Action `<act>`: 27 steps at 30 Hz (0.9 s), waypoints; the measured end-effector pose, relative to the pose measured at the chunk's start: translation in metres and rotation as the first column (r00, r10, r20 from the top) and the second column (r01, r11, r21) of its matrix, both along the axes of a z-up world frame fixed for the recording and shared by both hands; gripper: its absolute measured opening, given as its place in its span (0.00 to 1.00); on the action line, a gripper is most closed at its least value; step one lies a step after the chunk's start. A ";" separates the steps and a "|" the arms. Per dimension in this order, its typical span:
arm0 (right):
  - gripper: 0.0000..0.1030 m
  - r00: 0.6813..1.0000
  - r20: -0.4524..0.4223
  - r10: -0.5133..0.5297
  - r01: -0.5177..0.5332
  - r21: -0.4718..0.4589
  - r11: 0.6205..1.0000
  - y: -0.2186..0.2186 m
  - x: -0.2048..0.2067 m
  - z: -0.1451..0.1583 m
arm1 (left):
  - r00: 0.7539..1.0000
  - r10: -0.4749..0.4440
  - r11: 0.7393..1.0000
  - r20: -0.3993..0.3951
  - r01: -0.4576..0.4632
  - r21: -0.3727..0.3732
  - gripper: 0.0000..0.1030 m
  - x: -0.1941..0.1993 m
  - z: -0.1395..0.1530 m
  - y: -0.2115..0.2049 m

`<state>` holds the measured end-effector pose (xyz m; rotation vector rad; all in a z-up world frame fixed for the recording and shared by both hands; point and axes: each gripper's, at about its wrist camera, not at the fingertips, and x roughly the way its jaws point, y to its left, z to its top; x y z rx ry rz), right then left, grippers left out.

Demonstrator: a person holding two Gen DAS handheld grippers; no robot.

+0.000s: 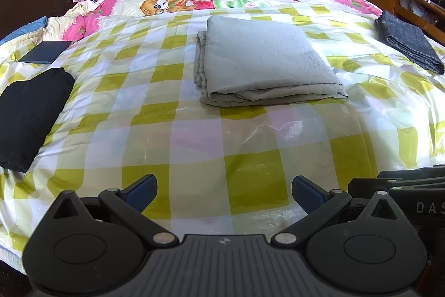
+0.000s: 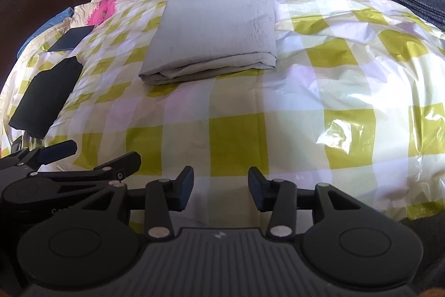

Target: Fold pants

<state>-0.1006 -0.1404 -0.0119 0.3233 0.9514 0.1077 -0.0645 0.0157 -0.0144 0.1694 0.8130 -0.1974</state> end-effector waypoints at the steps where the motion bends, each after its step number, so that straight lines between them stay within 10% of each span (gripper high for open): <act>1: 0.44 1.000 0.000 0.002 -0.002 -0.003 1.000 0.001 -0.001 0.000 | 1.000 0.002 1.000 -0.002 -0.002 -0.001 1.00 0.000 0.000 0.000; 27: 0.44 1.000 -0.014 0.003 -0.003 -0.020 1.000 0.005 -0.003 -0.003 | 0.999 0.025 0.999 -0.031 -0.026 -0.028 1.00 -0.005 -0.002 0.006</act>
